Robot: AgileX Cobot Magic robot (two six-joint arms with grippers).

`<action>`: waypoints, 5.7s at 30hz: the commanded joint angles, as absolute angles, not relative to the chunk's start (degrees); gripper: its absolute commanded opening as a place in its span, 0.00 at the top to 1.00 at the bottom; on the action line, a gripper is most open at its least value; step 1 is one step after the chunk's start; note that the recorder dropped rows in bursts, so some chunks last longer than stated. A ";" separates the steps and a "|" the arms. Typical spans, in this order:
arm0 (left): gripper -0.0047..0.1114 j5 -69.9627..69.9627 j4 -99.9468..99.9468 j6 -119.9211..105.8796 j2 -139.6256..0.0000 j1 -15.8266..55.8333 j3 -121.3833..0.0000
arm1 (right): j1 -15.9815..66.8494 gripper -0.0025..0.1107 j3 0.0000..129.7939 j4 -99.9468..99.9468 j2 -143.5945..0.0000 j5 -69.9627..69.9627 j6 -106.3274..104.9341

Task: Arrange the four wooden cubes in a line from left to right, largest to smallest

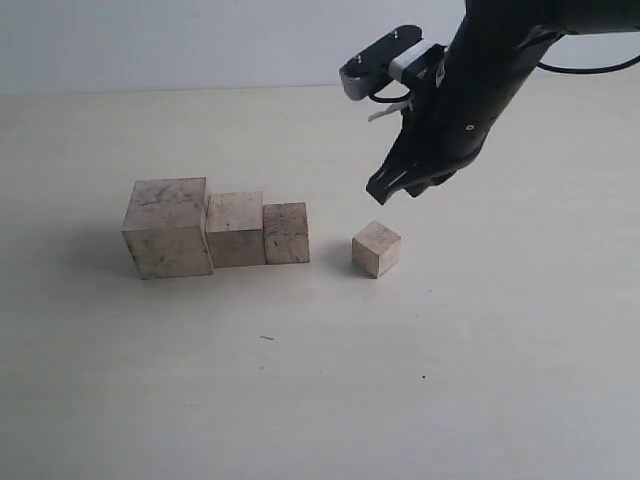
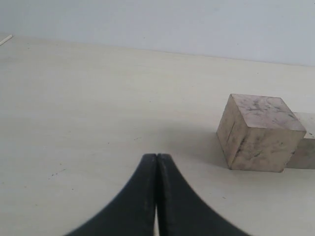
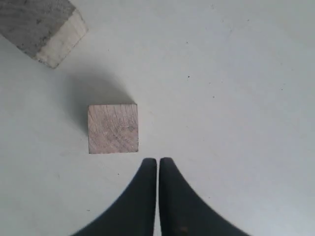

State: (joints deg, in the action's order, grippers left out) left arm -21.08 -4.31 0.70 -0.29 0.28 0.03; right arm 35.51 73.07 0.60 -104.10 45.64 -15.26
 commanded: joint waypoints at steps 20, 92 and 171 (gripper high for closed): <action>0.96 -20.45 -4.64 0.72 0.00 0.62 0.00 | 35.30 0.35 72.37 11.55 -110.77 42.68 -21.24; 0.96 -20.45 -4.64 0.72 0.00 0.62 0.00 | 34.98 0.98 92.46 19.15 -129.01 52.20 -76.51; 0.96 -20.45 -4.64 0.72 0.00 0.62 0.00 | 34.98 0.43 92.46 10.28 -127.91 50.02 -42.01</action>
